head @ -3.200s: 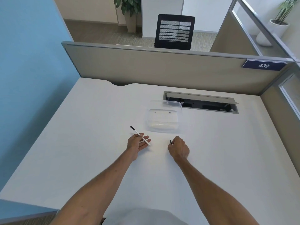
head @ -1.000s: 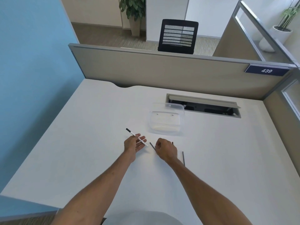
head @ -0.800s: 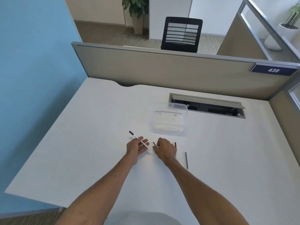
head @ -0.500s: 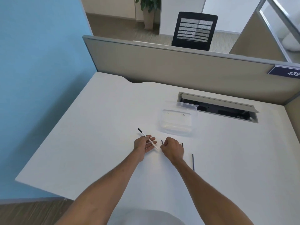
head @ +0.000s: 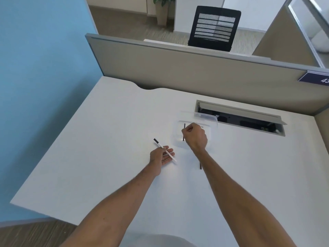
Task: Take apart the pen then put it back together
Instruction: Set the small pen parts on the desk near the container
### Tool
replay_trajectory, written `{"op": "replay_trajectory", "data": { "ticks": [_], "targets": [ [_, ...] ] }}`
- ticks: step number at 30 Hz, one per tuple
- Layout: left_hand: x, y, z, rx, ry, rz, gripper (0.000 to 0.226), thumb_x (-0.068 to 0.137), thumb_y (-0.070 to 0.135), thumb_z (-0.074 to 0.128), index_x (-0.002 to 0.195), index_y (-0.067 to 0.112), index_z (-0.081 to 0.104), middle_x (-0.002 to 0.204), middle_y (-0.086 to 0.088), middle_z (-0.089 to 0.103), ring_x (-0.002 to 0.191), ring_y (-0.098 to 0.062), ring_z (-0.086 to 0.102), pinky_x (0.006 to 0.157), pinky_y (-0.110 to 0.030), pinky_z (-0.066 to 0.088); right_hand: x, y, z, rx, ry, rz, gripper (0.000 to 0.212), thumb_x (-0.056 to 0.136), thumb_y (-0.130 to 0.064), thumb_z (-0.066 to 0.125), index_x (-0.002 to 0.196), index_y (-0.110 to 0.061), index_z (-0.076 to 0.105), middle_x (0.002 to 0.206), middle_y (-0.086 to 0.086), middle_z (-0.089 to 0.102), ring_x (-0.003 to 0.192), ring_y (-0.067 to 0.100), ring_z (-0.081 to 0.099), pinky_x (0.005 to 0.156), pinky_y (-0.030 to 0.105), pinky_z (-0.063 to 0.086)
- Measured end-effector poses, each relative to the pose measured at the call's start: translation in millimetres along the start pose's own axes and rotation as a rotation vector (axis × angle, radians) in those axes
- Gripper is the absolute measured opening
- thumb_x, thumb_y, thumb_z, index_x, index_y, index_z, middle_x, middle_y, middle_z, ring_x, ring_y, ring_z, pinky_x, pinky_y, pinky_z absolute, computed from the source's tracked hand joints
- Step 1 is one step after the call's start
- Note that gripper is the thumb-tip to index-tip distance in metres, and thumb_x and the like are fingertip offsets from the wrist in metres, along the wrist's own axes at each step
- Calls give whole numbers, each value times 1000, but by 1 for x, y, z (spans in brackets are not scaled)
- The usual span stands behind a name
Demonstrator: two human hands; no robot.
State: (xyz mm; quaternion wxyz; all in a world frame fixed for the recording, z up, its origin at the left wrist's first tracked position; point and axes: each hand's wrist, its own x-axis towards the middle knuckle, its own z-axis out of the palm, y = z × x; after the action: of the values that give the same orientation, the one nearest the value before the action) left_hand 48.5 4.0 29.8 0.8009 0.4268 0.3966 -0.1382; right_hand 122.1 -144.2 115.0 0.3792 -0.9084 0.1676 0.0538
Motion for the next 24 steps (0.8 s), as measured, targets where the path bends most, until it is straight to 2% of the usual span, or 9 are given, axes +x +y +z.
{"op": "replay_trajectory", "data": {
  "ticks": [2, 6, 11, 13, 15, 19, 22, 24],
  "targets": [
    [4, 2, 0, -5, 2, -6, 18, 106, 8, 57, 113, 0, 71, 109, -22, 79, 91, -34, 79, 80, -40, 67, 18, -5, 1, -23, -22, 17, 13, 91, -24, 64, 94, -20, 76, 74, -8, 67, 86, 28, 67, 71, 32, 45],
    [11, 6, -2, 1, 10, -17, 16, 106, 8, 59, 109, 1, 73, 114, -24, 79, 91, -35, 79, 84, -41, 67, 49, -14, 6, -56, -87, 47, 11, 90, -25, 65, 92, -21, 75, 95, 1, 78, 95, 33, 73, 75, 34, 51],
    [20, 7, -7, -2, 15, -17, 16, 105, 7, 58, 111, 2, 72, 117, -25, 80, 89, -33, 81, 84, -41, 67, 71, -18, 18, -112, -158, 97, 28, 90, -34, 66, 112, -19, 73, 109, 2, 75, 102, 31, 72, 78, 34, 50],
    [21, 7, -8, 1, 7, -8, 16, 105, 7, 58, 112, 2, 72, 117, -25, 80, 87, -32, 81, 82, -40, 67, 78, -17, 23, -110, -171, 119, 36, 85, -40, 64, 111, -17, 73, 108, 1, 77, 101, 30, 73, 78, 34, 53],
    [21, 7, -9, 8, 4, -5, 16, 105, 6, 59, 112, 2, 72, 116, -25, 80, 88, -33, 81, 83, -40, 67, 81, -17, 24, -72, -163, 137, 39, 78, -43, 60, 102, -15, 75, 101, 1, 80, 95, 30, 74, 80, 36, 59],
    [20, 5, -10, 19, 4, -10, 15, 105, 7, 59, 111, 2, 72, 119, -26, 79, 92, -35, 80, 88, -43, 66, 71, -14, 15, -2, -106, 112, 27, 77, -38, 58, 82, -16, 73, 88, 0, 80, 85, 31, 75, 80, 39, 63],
    [15, 2, -7, 32, -3, -12, 14, 105, 7, 59, 109, 3, 72, 117, -25, 79, 91, -35, 80, 89, -43, 66, 59, -9, 1, 44, -28, 70, 27, 82, -32, 57, 83, -11, 74, 84, 2, 81, 82, 31, 74, 75, 37, 60],
    [10, 0, -5, 33, -9, -9, 14, 106, 7, 58, 109, 3, 71, 114, -24, 79, 90, -34, 79, 90, -43, 65, 50, -5, -11, 83, 18, 37, 24, 87, -30, 58, 85, -13, 75, 82, 1, 81, 81, 28, 73, 74, 35, 58]
  ]
}}
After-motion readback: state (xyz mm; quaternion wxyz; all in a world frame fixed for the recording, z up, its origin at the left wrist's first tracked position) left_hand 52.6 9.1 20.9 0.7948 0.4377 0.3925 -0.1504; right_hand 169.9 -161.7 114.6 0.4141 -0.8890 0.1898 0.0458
